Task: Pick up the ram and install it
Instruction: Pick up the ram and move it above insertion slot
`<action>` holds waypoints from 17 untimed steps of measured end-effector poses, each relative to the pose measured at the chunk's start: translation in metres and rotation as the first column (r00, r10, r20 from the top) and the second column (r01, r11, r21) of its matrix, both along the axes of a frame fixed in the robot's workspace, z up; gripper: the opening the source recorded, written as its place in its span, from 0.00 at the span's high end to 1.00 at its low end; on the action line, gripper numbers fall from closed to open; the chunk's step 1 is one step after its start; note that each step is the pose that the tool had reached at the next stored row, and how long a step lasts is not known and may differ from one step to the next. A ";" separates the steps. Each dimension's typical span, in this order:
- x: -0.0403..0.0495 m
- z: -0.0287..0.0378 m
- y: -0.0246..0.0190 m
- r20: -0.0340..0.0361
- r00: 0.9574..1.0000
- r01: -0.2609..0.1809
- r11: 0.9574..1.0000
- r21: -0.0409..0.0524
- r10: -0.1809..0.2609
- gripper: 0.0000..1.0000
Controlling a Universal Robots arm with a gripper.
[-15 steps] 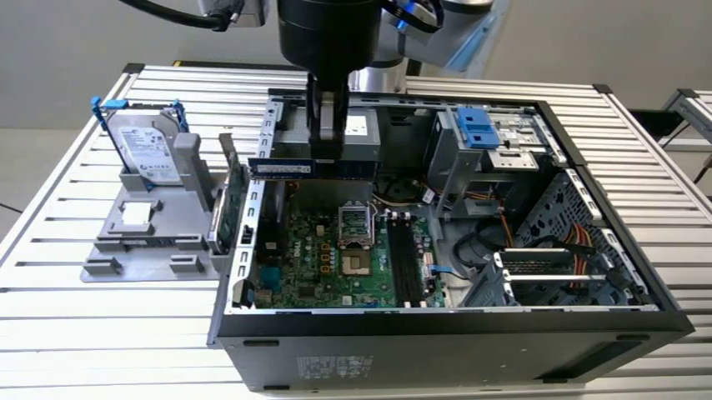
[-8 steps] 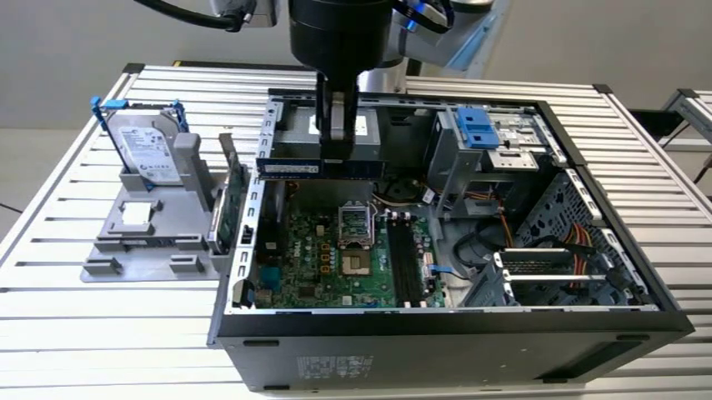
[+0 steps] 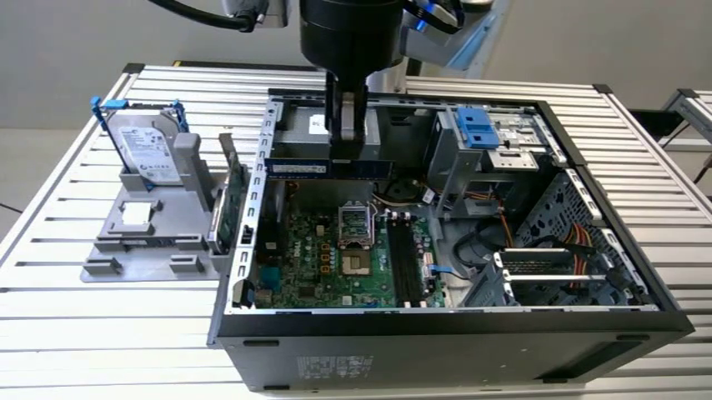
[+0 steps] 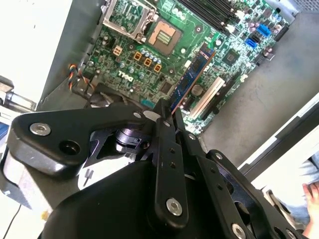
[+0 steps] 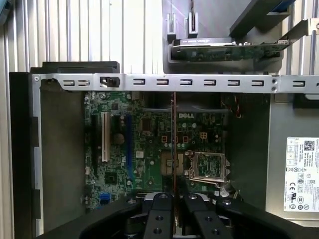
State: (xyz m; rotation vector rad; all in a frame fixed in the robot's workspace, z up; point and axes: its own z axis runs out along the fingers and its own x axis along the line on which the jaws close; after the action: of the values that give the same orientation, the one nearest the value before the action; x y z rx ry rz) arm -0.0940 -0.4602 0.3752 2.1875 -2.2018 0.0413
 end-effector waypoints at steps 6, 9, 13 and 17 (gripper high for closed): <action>0.0065 0.0001 0.0000 0.000 1.000 0.000 1.000 0.000 0.000 1.00; 0.0100 0.0000 0.0001 0.000 1.000 0.000 1.000 0.000 0.000 1.00; 0.0145 0.0000 0.0001 0.000 1.000 0.000 1.000 0.000 0.000 1.00; 0.0194 0.0000 0.0003 0.000 1.000 0.000 1.000 0.000 0.000 1.00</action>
State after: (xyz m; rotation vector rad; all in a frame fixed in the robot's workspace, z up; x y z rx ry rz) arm -0.0745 -0.4599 0.3752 2.1875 -2.2017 0.0413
